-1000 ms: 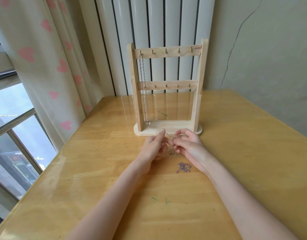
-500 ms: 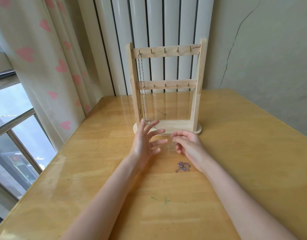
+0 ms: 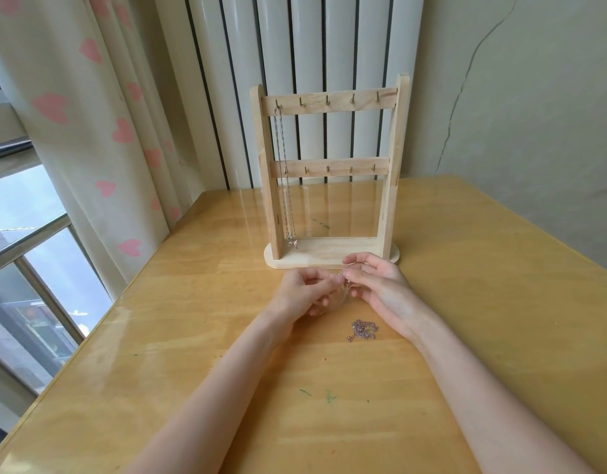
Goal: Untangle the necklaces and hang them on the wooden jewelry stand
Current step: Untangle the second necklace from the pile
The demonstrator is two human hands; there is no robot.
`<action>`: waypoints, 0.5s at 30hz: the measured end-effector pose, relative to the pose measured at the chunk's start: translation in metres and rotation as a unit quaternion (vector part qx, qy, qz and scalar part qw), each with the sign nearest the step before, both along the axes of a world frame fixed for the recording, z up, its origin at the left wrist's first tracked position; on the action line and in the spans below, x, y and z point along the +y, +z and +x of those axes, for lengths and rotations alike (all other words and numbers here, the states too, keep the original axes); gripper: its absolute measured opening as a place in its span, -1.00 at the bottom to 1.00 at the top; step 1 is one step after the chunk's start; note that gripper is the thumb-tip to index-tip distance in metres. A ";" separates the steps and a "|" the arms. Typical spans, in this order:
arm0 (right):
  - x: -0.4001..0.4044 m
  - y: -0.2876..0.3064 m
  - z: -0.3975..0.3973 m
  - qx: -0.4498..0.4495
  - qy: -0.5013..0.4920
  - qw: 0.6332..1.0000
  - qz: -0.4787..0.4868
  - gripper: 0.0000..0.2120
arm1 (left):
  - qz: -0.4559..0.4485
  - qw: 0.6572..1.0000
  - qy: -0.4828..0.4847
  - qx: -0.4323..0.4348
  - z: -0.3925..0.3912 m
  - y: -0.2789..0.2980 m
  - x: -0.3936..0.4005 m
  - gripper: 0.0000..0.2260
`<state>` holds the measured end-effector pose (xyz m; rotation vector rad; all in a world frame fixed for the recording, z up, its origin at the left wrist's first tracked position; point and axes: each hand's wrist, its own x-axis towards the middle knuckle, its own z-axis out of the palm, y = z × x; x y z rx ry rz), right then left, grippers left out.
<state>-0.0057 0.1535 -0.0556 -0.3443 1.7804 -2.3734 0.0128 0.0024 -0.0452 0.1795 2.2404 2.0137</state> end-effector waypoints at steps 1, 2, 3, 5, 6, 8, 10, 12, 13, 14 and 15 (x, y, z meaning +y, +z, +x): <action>0.000 0.000 0.000 -0.002 -0.001 1.000 -0.003 -0.85 | 0.006 1.000 0.013 0.004 0.000 0.001 0.000 -0.89; 0.000 0.000 0.000 -0.005 -0.001 1.000 -0.006 -0.85 | 0.017 1.000 0.024 0.007 -0.001 0.001 0.000 -0.88; 0.000 0.000 0.000 -0.007 0.001 1.000 -0.005 -0.86 | 0.033 0.999 0.034 0.007 -0.002 0.001 -0.001 -0.88; 0.000 0.001 0.000 -0.012 0.006 1.000 0.005 -0.88 | 0.068 0.996 0.051 0.003 -0.004 0.001 -0.002 -0.89; 0.000 0.001 0.001 -0.014 0.007 1.000 0.012 -0.90 | 0.082 0.995 0.056 0.001 -0.005 0.002 -0.003 -0.89; -0.002 0.000 0.001 -0.011 -0.004 1.000 0.028 -0.92 | 0.099 0.993 0.063 0.002 -0.006 0.001 -0.005 -0.88; -0.004 -0.001 0.000 -0.002 -0.050 0.998 0.041 -0.92 | 0.093 0.993 0.071 0.004 -0.006 0.000 -0.006 -0.87; -0.005 -0.003 -0.002 0.001 -0.128 0.991 0.036 -0.91 | 0.063 0.995 0.080 0.014 -0.007 -0.002 -0.004 -0.88; -0.003 -0.003 -0.003 -0.002 -0.168 0.985 0.027 -0.90 | 0.036 0.996 0.080 0.030 -0.008 -0.003 -0.002 -0.87; -0.001 -0.003 -0.004 -0.006 -0.201 0.979 0.014 -0.89 | 0.002 0.996 0.079 0.050 -0.009 -0.005 -0.001 -0.85; 0.000 -0.003 -0.006 -0.011 -0.225 0.974 0.001 -0.89 | -0.037 0.994 0.078 0.071 -0.010 -0.007 0.001 -0.84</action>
